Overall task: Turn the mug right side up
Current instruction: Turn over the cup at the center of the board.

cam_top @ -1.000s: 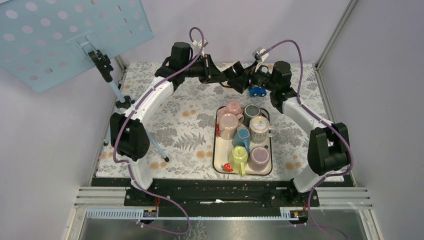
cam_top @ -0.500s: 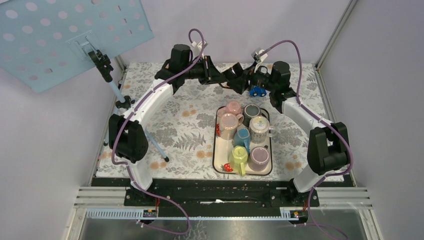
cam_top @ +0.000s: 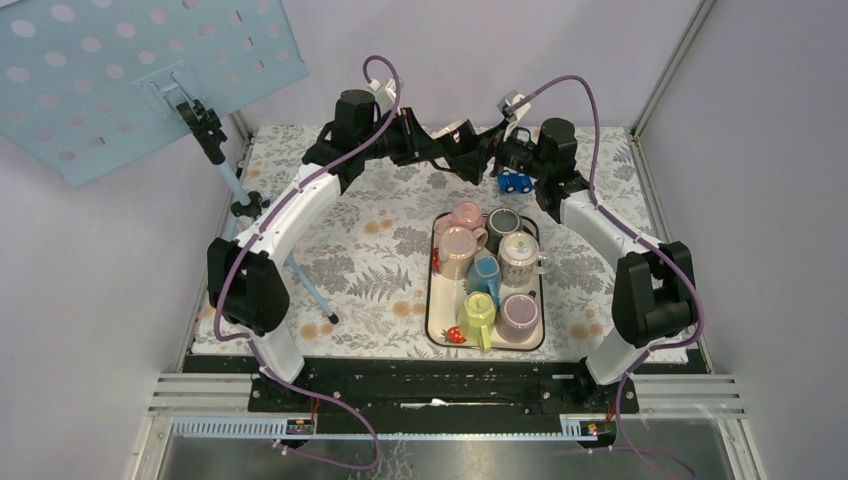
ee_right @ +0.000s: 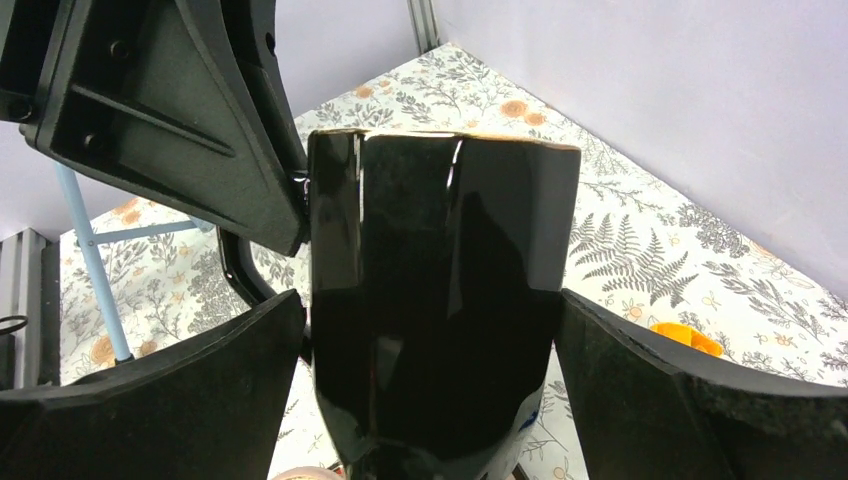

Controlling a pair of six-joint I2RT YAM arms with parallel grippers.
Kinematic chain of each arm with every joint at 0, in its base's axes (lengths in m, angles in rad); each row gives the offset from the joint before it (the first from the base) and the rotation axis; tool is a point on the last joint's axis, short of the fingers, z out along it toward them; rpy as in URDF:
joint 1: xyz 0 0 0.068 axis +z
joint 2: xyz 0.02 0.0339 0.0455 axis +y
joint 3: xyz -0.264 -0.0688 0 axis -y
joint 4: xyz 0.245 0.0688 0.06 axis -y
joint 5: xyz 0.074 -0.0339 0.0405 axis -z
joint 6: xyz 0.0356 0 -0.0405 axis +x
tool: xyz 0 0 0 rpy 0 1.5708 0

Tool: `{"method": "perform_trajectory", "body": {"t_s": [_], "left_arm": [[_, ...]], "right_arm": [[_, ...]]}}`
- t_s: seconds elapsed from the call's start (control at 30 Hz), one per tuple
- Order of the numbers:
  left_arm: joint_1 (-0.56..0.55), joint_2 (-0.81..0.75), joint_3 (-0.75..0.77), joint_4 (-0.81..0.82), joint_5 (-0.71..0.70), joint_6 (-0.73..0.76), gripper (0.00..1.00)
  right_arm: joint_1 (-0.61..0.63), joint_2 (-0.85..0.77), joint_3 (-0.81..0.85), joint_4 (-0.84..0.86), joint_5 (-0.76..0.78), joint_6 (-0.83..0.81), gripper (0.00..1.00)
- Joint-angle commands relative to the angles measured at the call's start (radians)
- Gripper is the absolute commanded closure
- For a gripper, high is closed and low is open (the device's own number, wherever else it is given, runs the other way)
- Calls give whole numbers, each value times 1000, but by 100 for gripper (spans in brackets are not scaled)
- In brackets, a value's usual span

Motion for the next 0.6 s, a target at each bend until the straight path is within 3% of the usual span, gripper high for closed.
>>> {"method": "perform_trajectory", "body": {"t_s": [0.0, 0.33, 0.57], "left_arm": [[6, -79, 41, 113, -68, 8, 100], [-12, -90, 54, 42, -233, 111, 100], [-79, -90, 26, 35, -462, 247, 100]], "right_arm": [[17, -2, 57, 15, 14, -38, 0], [20, -35, 72, -59, 57, -36, 0], [20, -80, 109, -198, 151, 15, 0]]}}
